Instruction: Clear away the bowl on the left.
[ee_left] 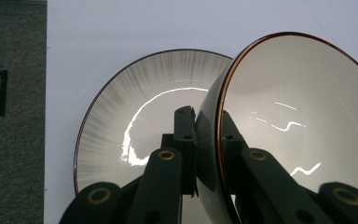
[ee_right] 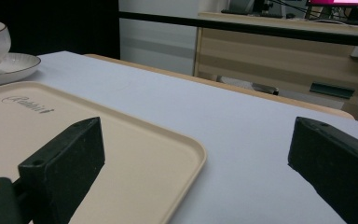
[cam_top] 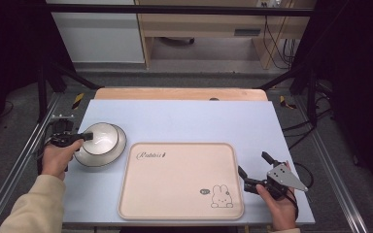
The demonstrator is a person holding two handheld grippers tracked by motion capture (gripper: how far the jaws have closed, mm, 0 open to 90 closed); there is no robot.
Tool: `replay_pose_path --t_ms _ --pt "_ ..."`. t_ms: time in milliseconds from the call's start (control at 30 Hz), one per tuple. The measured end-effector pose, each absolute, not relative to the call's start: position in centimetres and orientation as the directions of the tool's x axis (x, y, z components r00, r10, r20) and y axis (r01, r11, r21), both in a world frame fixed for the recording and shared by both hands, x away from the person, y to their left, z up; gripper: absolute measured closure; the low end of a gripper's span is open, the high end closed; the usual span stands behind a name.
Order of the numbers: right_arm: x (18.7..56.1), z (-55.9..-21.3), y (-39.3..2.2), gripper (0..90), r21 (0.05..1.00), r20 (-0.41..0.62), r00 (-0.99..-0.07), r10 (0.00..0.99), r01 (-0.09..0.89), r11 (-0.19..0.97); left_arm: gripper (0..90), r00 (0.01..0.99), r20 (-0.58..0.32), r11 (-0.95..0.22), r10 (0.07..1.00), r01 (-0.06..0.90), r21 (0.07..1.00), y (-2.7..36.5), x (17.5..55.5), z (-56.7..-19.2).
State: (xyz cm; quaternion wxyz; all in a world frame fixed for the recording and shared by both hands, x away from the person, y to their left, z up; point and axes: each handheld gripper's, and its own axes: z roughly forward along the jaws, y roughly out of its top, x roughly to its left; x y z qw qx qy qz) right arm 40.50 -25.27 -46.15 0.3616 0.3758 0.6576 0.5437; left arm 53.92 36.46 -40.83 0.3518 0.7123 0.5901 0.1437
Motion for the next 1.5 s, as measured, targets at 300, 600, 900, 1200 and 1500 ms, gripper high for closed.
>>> replay_pose_path --t_ms 300,600,900,1200,1500 --pt "40.5 -46.1 -25.2 3.7 0.987 -0.067 -0.456 0.888 0.102 0.126 82.8 0.286 -0.215 -0.066 0.934 0.726 0.684 35.6 53.8 -40.2" --pt "40.5 -46.1 -25.2 3.8 0.987 -0.064 -0.456 0.887 0.103 0.124 82.8 0.327 -0.238 -0.063 0.915 0.698 0.713 34.3 53.5 -39.1" --pt "40.5 -46.1 -25.3 3.7 0.988 -0.066 -0.458 0.886 0.096 0.123 82.8 0.374 -0.244 -0.088 0.895 0.683 0.725 32.1 53.6 -38.2" --pt "40.4 -46.0 -25.3 3.8 0.988 -0.072 -0.461 0.885 0.090 0.127 82.8 0.417 -0.236 -0.124 0.878 0.674 0.729 30.0 53.5 -37.9" --pt "40.4 -46.0 -25.3 3.8 0.988 -0.071 -0.460 0.885 0.086 0.124 82.7 0.456 -0.231 -0.162 0.859 0.671 0.724 28.2 53.2 -37.9"
